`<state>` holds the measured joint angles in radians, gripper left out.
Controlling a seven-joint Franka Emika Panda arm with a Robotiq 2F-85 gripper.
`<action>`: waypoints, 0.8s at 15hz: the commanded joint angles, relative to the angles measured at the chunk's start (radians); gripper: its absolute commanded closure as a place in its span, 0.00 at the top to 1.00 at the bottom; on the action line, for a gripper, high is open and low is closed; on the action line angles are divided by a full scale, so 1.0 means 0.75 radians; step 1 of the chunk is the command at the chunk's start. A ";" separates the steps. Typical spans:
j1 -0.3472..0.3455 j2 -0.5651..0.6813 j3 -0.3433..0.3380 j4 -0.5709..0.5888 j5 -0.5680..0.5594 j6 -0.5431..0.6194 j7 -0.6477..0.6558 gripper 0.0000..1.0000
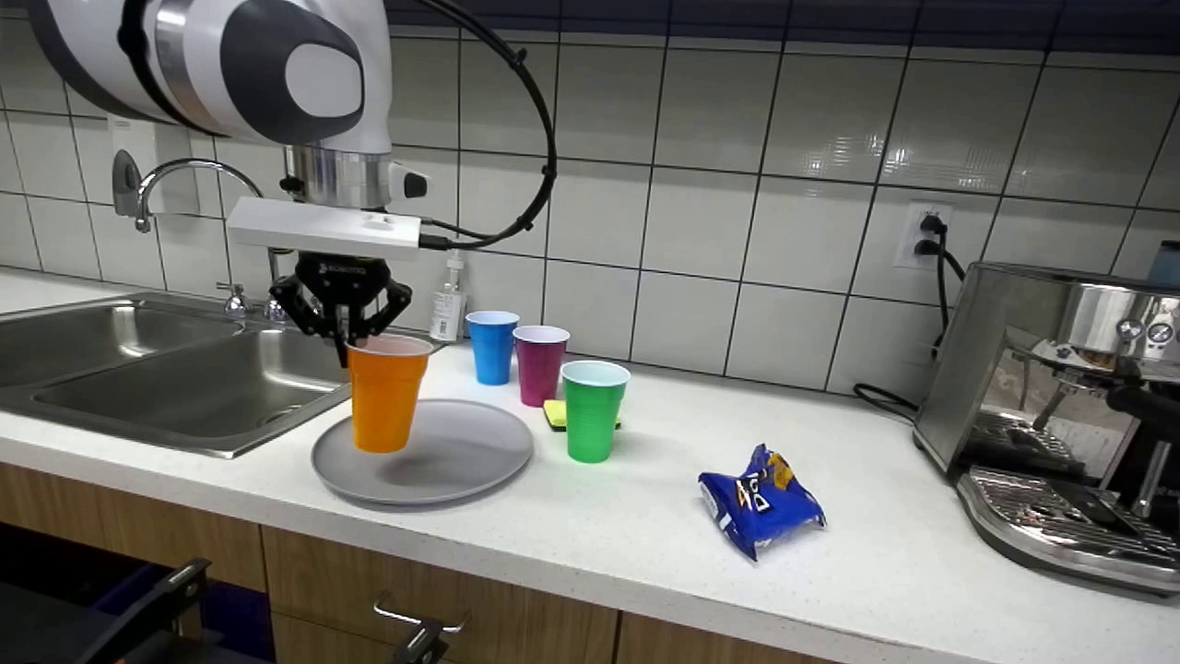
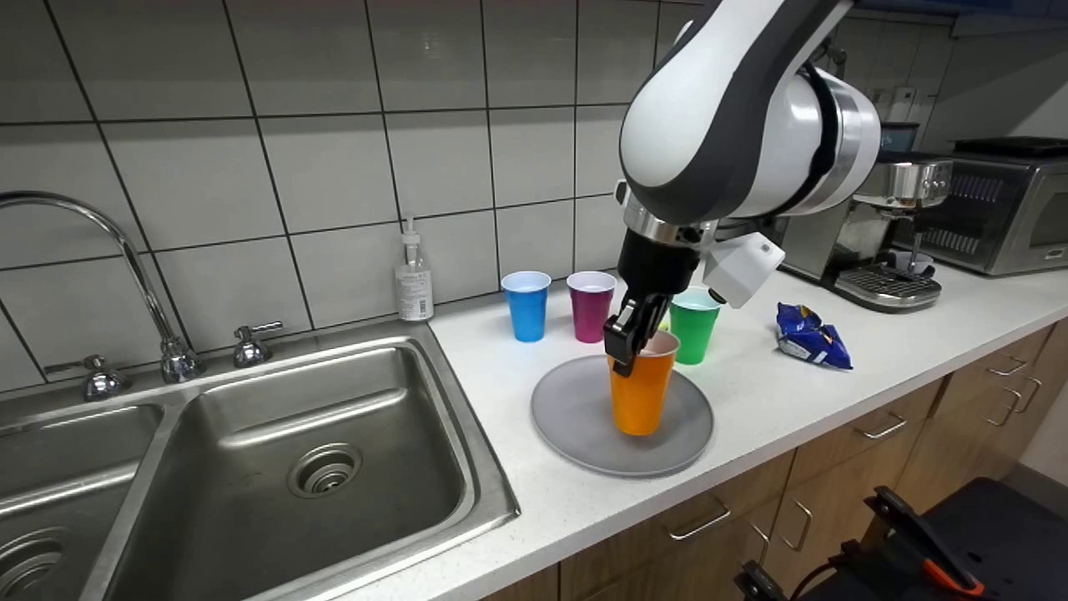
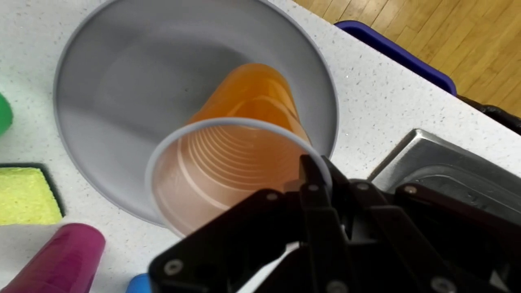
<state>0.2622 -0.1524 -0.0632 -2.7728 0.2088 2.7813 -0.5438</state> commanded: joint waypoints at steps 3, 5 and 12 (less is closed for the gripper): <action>-0.001 0.004 0.023 0.001 0.042 -0.003 -0.090 0.01; -0.004 0.018 0.031 0.001 0.030 0.022 -0.094 0.01; -0.009 0.090 0.063 0.001 0.045 0.102 -0.111 0.01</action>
<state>0.2649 -0.1093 -0.0379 -2.7727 0.2163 2.8172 -0.5857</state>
